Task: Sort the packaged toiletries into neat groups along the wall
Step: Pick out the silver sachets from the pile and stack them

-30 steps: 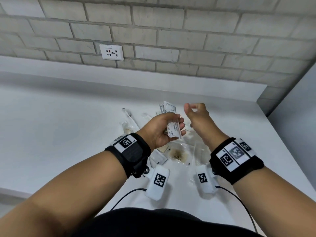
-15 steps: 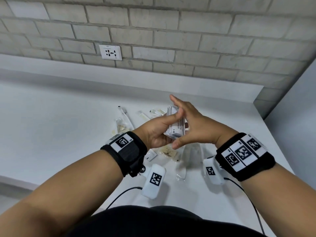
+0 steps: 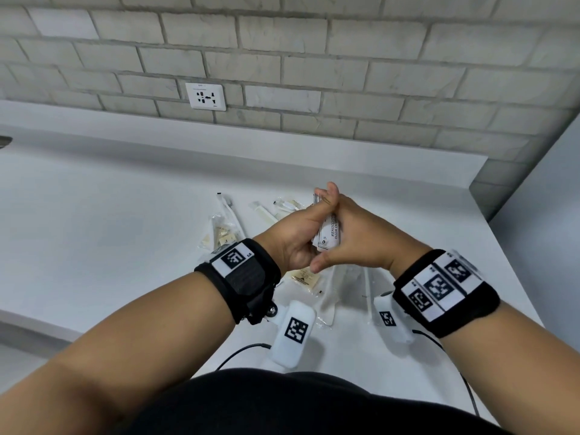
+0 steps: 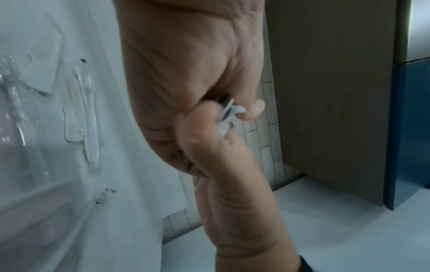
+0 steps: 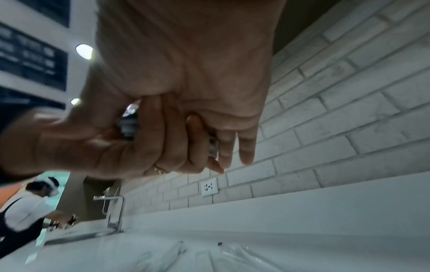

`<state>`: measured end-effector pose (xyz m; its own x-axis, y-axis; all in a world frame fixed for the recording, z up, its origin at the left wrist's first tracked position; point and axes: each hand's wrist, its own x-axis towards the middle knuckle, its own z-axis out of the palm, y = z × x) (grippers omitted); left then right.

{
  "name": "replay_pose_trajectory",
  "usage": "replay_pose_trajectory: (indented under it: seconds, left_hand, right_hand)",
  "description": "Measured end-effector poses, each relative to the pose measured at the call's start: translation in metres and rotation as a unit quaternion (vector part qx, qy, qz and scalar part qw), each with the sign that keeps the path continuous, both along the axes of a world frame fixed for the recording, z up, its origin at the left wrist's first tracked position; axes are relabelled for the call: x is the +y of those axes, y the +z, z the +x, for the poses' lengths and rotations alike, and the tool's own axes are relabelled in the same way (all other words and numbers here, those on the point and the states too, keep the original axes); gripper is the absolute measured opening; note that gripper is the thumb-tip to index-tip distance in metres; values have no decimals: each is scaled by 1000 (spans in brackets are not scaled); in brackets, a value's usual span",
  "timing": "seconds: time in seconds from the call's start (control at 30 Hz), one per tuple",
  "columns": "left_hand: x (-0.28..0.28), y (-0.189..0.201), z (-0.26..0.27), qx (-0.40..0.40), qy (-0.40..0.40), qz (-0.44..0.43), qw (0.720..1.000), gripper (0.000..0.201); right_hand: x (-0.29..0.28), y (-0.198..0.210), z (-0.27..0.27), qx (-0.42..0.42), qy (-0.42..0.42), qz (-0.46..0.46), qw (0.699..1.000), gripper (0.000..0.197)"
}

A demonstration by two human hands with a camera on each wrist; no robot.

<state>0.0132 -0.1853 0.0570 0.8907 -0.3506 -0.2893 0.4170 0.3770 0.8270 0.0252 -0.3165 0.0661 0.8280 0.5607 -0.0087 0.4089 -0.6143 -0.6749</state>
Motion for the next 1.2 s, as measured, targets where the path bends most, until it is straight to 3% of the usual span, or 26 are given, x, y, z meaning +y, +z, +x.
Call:
replay_pose_trajectory:
  seconds: [0.13,0.23,0.37,0.47,0.53,0.6,0.7,0.83,0.9,0.97,1.1,1.2]
  left_hand:
    - [-3,-1,2,-20,-6,3,1000,50]
    - [0,0,4,-23,-39,6,999,52]
    - [7,-2,5,-33,-63,-37,997,48]
    - [11,-6,1,-54,-79,-32,995,44]
    - [13,-9,2,-79,-89,-18,993,62]
    - [16,-12,5,-83,-90,-33,992,64]
    - [28,-16,11,-86,-95,-39,991,64]
    - [53,-14,16,-70,-122,-58,988,47]
    - [70,-13,19,-69,-114,-74,988,46]
    - [87,-12,19,-67,-115,-85,987,49]
    - [113,-15,21,-45,-126,-102,986,72]
    - [131,-18,26,-31,-132,-126,983,72]
  right_hand:
    - [0,-4,-2,-62,-12,-63,996,134]
    - [-4,-5,0,-23,11,-5,1000,139]
    - [-8,-2,5,-55,-2,38,998,133]
    - [-8,0,8,2,26,48,998,138]
    - [-3,0,10,-19,29,39,999,125]
    - [2,0,11,-58,16,31,998,109]
    - [14,-3,10,-78,20,27,996,112]
    - [35,-3,8,-107,18,40,993,96]
    - [47,-2,10,-95,33,53,994,102]
    - [61,-3,12,-89,46,55,993,103]
    - [91,-3,11,-90,25,57,994,76]
    - [112,-6,13,-87,17,48,995,80]
